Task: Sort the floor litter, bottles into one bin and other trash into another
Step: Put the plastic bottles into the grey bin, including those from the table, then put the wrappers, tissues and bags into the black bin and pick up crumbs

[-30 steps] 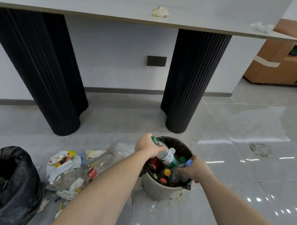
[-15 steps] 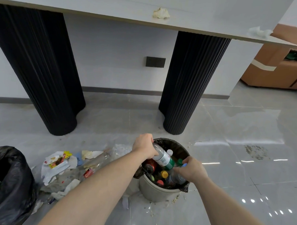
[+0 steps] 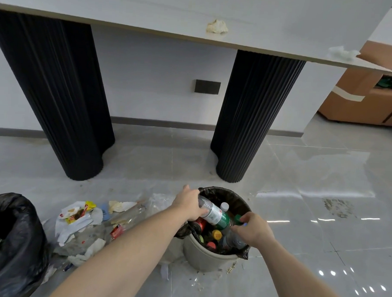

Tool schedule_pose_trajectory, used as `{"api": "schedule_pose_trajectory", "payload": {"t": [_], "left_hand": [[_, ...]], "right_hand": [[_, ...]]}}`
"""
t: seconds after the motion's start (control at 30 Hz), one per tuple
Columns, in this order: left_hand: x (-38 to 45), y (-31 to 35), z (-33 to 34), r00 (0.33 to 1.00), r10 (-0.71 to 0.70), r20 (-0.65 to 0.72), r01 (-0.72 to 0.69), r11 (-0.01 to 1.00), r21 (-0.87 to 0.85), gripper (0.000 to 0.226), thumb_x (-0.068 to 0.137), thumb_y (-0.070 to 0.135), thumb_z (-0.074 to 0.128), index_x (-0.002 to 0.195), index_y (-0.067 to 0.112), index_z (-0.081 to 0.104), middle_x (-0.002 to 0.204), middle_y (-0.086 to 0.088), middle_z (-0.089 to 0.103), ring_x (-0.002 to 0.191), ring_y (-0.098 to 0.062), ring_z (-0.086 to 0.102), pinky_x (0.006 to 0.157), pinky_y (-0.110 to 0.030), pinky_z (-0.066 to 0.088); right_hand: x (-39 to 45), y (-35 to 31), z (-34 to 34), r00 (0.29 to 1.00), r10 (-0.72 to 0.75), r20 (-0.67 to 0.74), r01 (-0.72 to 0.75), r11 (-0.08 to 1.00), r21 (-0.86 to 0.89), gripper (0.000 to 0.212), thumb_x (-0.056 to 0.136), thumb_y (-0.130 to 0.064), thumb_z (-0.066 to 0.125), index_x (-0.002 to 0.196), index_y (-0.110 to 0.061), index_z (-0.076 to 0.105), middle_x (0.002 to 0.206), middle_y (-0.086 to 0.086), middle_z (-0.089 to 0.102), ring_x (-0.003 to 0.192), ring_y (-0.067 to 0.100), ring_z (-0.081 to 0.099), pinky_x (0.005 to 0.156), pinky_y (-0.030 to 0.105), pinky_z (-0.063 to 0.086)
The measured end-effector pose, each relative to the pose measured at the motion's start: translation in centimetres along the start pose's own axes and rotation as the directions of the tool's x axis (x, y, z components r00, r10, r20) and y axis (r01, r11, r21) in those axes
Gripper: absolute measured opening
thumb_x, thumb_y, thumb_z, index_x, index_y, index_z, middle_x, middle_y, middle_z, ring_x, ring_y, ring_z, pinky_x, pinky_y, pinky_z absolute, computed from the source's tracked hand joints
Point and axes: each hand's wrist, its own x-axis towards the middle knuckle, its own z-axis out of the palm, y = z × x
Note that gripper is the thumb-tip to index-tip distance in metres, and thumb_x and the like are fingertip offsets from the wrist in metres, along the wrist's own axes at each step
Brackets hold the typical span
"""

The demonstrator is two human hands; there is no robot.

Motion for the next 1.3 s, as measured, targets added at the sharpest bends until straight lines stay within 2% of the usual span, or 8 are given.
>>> {"api": "schedule_pose_trajectory", "payload": {"t": [0.17, 0.33, 0.6, 0.7, 0.87, 1.0, 1.17, 1.3], "left_hand": [[-1.2, -0.5, -1.0, 0.998, 0.060, -0.007, -0.060, 0.998, -0.014, 0.090, 0.080, 0.054, 0.077, 0.152, 0.018, 0.036, 0.146, -0.007, 0.044, 0.133, -0.030, 0.048, 0.106, -0.040, 0.045], [-3.5, -1.2, -5.2, 0.996, 0.088, -0.002, -0.087, 0.992, 0.090, 0.071, 0.089, 0.037, 0.064, 0.152, 0.021, 0.036, 0.147, 0.000, 0.041, 0.127, -0.028, 0.053, 0.100, -0.041, 0.048], [-8.4, -1.8, -16.0, 0.965, 0.242, -0.096, -0.213, 0.947, 0.242, 0.062, 0.087, 0.033, 0.063, 0.146, 0.026, 0.046, 0.147, 0.008, 0.036, 0.125, -0.021, 0.052, 0.100, -0.040, 0.048], [-9.1, -0.1, -21.9, 0.931, 0.301, -0.206, -0.238, 0.929, 0.283, 0.060, 0.086, 0.034, 0.064, 0.144, 0.027, 0.049, 0.147, 0.009, 0.037, 0.128, -0.021, 0.050, 0.104, -0.040, 0.047], [-9.1, 4.0, -30.2, 0.854, 0.386, -0.350, -0.295, 0.912, 0.287, 0.054, 0.086, 0.031, 0.067, 0.138, 0.028, 0.054, 0.147, 0.009, 0.040, 0.122, -0.019, 0.054, 0.100, -0.038, 0.050], [-7.7, 7.2, -34.8, 0.822, 0.410, -0.395, -0.304, 0.903, 0.304, 0.054, 0.086, 0.030, 0.066, 0.138, 0.026, 0.053, 0.146, 0.004, 0.039, 0.125, -0.020, 0.050, 0.098, -0.036, 0.048], [-4.4, 11.3, -38.5, 0.805, 0.382, -0.454, -0.248, 0.912, 0.326, 0.052, 0.087, 0.034, 0.061, 0.138, 0.027, 0.053, 0.144, 0.001, 0.042, 0.126, -0.022, 0.047, 0.098, -0.037, 0.046], [-1.2, 14.1, -40.1, 0.833, 0.316, -0.454, -0.182, 0.932, 0.313, 0.051, 0.092, 0.036, 0.054, 0.142, 0.026, 0.052, 0.146, -0.004, 0.043, 0.127, -0.028, 0.048, 0.100, -0.041, 0.045]], "right_hand": [[-0.9, -0.4, -0.7, 1.000, -0.017, -0.016, 0.018, 1.000, 0.019, 0.051, 0.076, -0.045, 0.074, 0.120, -0.022, 0.060, 0.100, -0.004, 0.062, 0.083, 0.012, 0.059, 0.063, 0.024, 0.047], [-2.7, -1.2, -1.3, 0.999, -0.043, -0.016, 0.043, 0.999, -0.011, 0.057, 0.078, -0.046, 0.071, 0.127, -0.021, 0.058, 0.105, -0.003, 0.060, 0.093, 0.018, 0.059, 0.077, 0.029, 0.050], [-5.1, -6.1, -6.2, 0.976, -0.184, -0.121, 0.175, 0.981, -0.081, 0.059, 0.081, -0.040, 0.067, 0.135, -0.019, 0.054, 0.126, 0.004, 0.054, 0.111, 0.025, 0.057, 0.092, 0.034, 0.050], [-5.5, -9.8, -11.2, 0.923, -0.281, -0.264, 0.275, 0.959, -0.060, 0.056, 0.084, -0.037, 0.067, 0.136, -0.021, 0.053, 0.134, 0.005, 0.052, 0.119, 0.027, 0.055, 0.096, 0.039, 0.050], [-6.4, -16.2, -20.2, 0.762, -0.390, -0.517, 0.461, 0.887, 0.010, 0.047, 0.085, -0.035, 0.068, 0.129, -0.024, 0.057, 0.129, -0.001, 0.050, 0.104, 0.021, 0.058, 0.086, 0.039, 0.053], [-5.9, -19.3, -26.0, 0.649, -0.421, -0.634, 0.548, 0.836, 0.005, 0.044, 0.084, -0.029, 0.066, 0.127, -0.023, 0.058, 0.128, 0.000, 0.051, 0.106, 0.020, 0.054, 0.094, 0.043, 0.050], [-3.9, -20.4, -31.5, 0.611, -0.391, -0.688, 0.515, 0.857, -0.030, 0.047, 0.086, -0.025, 0.061, 0.133, -0.021, 0.054, 0.139, 0.002, 0.046, 0.127, 0.026, 0.044, 0.092, 0.035, 0.041], [-1.3, -19.7, -35.1, 0.613, -0.334, -0.716, 0.390, 0.916, -0.094, 0.051, 0.090, -0.027, 0.056, 0.141, -0.021, 0.050, 0.148, 0.005, 0.041, 0.134, 0.031, 0.040, 0.096, 0.042, 0.043]]}}
